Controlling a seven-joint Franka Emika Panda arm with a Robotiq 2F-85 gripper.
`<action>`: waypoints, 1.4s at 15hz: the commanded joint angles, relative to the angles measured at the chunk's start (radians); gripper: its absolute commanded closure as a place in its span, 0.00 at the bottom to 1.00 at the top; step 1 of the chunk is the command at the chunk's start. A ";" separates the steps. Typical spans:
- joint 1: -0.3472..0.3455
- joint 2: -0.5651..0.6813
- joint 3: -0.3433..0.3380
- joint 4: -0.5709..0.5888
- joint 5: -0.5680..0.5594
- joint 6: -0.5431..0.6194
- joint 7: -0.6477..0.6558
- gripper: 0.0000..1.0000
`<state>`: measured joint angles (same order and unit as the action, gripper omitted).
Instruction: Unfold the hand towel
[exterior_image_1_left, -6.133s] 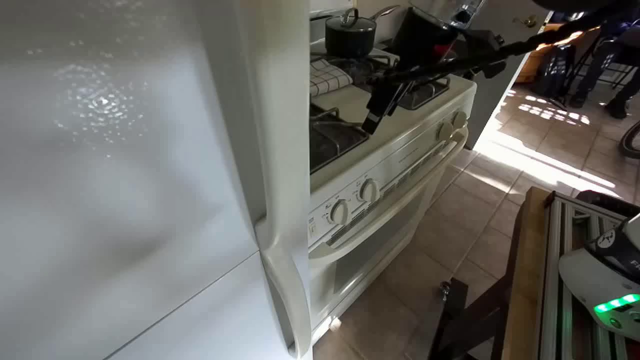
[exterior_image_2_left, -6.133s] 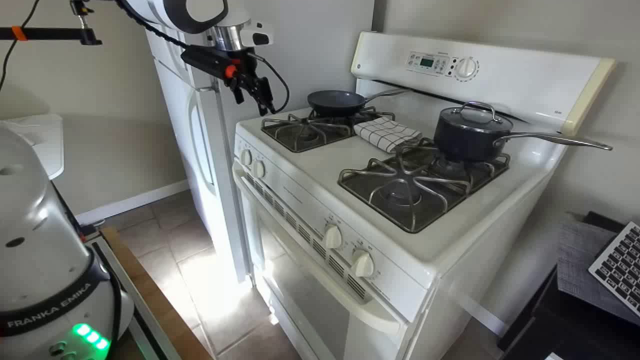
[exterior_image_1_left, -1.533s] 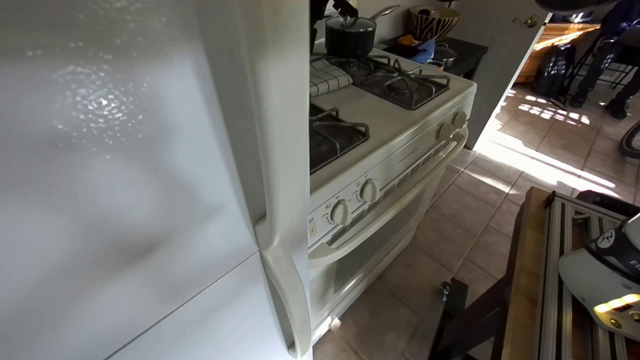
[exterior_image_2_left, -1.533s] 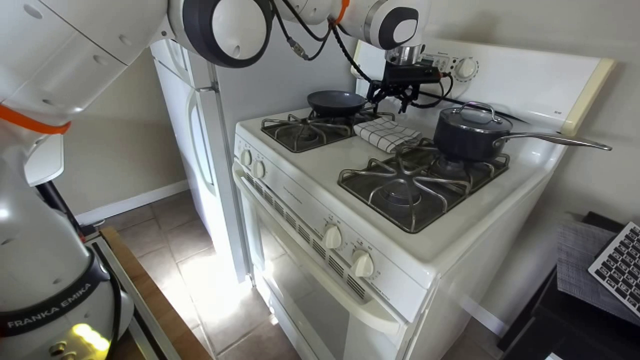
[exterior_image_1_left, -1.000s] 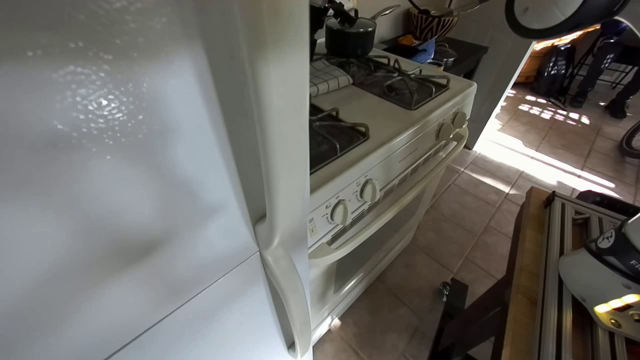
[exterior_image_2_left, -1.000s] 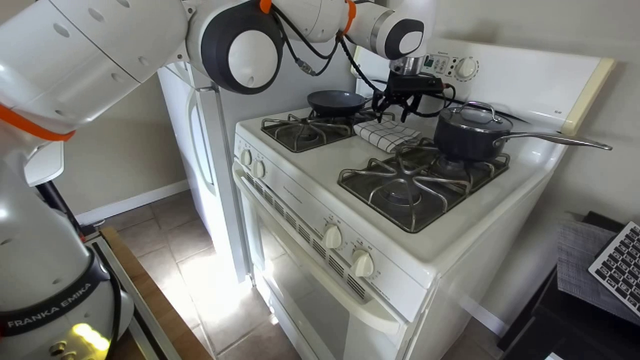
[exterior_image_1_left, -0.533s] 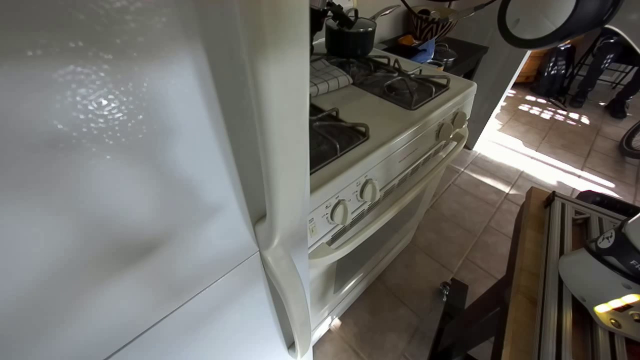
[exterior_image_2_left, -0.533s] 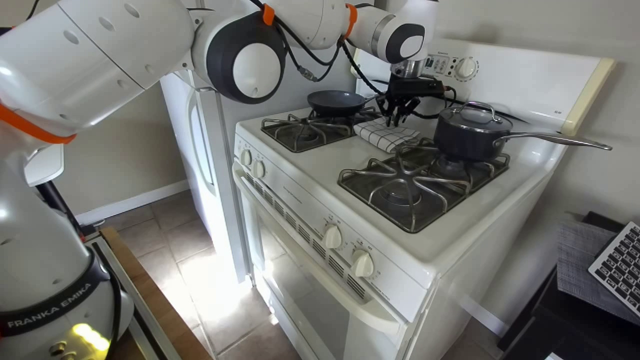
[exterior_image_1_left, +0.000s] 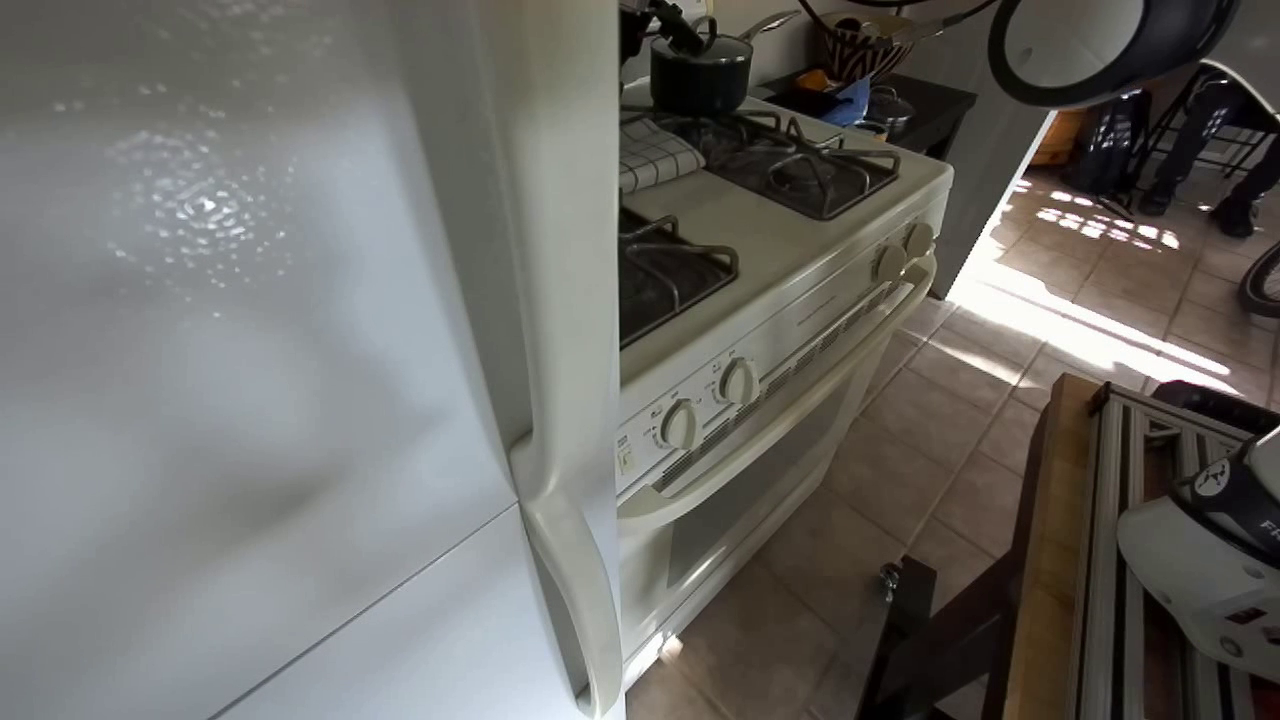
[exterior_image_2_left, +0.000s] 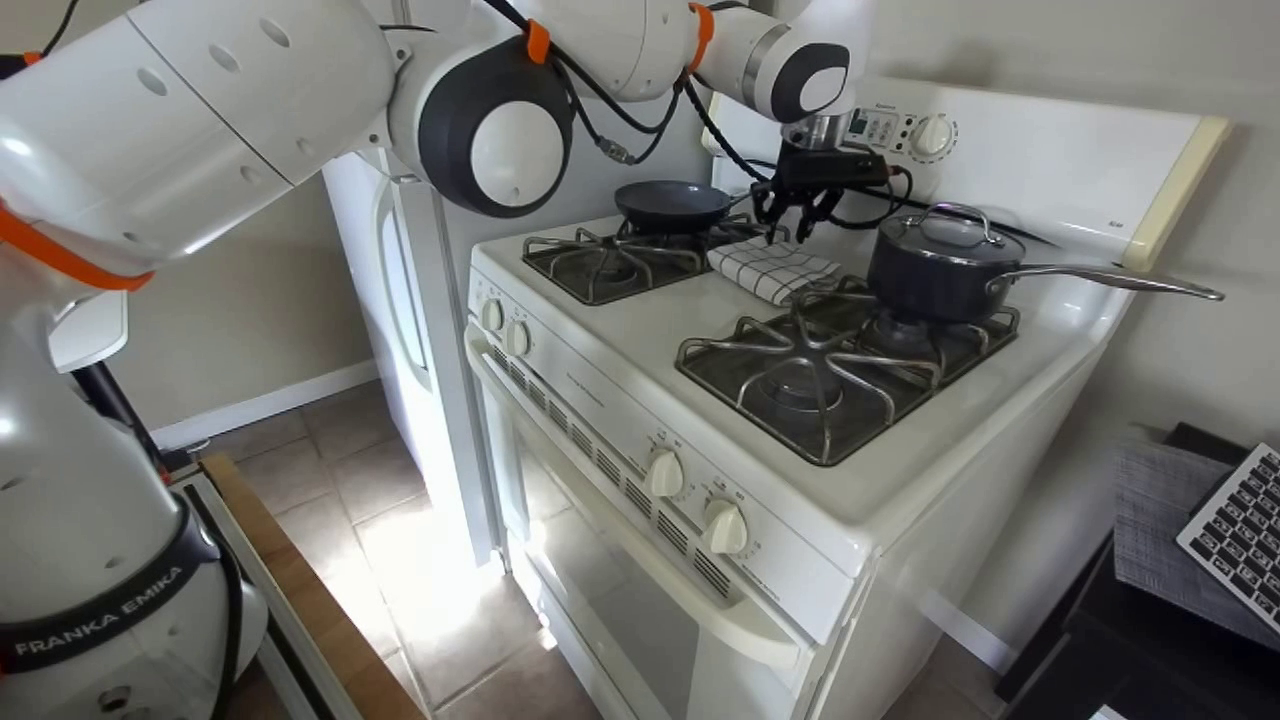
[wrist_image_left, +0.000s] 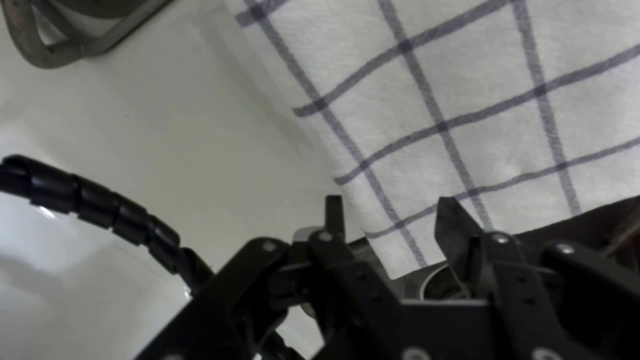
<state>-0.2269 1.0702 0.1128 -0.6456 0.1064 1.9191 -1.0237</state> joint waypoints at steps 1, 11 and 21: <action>-0.004 0.050 0.013 0.069 0.012 -0.008 -0.011 0.16; -0.008 0.086 0.018 0.095 0.015 -0.008 -0.012 0.42; 0.000 0.060 -0.006 0.091 -0.011 -0.022 0.008 1.00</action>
<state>-0.2288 1.1220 0.1152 -0.5917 0.1038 1.9193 -1.0233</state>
